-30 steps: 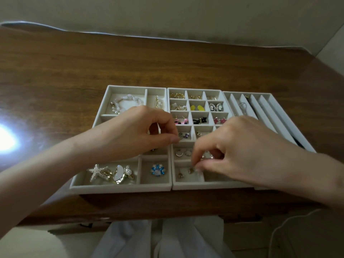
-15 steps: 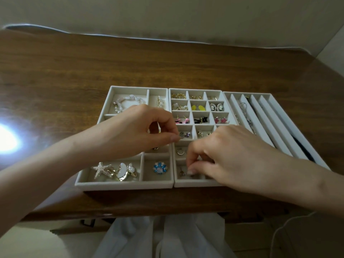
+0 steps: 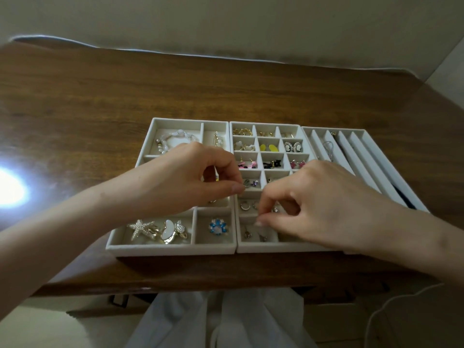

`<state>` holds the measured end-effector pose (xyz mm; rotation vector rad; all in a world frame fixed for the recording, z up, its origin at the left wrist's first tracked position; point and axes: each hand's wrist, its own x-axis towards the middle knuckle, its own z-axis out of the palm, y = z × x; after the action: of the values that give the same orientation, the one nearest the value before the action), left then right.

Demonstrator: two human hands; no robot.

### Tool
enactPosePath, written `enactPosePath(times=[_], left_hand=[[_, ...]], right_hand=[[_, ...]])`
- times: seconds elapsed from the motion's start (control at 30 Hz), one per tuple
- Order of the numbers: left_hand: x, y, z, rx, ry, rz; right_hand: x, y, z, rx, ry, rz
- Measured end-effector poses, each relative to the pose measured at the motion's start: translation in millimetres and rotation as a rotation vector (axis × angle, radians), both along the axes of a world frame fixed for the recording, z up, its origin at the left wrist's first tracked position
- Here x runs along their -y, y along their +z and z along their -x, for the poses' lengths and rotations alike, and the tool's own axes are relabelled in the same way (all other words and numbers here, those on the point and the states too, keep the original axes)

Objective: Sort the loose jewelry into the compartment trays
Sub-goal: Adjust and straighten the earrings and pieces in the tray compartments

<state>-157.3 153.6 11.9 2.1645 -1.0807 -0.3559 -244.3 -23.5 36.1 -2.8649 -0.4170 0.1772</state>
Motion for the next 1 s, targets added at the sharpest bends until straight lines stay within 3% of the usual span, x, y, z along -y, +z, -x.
enactPosePath(times=[0.17, 0.83, 1.0], left_hand=[[1.2, -0.5, -1.8, -0.022, 0.02, 0.002], [4.6, -0.6, -4.4, -0.023, -0.004, -0.003], [3.4, 1.5, -2.8, -0.031, 0.005, -0.012]], right_hand=[[0.4, 4.5, 1.1, -0.126, 0.032, 0.044], [-13.5, -8.3, 1.0, 0.031, 0.083, 0.216], [-8.9, -1.6, 3.4, 0.02, 0.045, 0.146]])
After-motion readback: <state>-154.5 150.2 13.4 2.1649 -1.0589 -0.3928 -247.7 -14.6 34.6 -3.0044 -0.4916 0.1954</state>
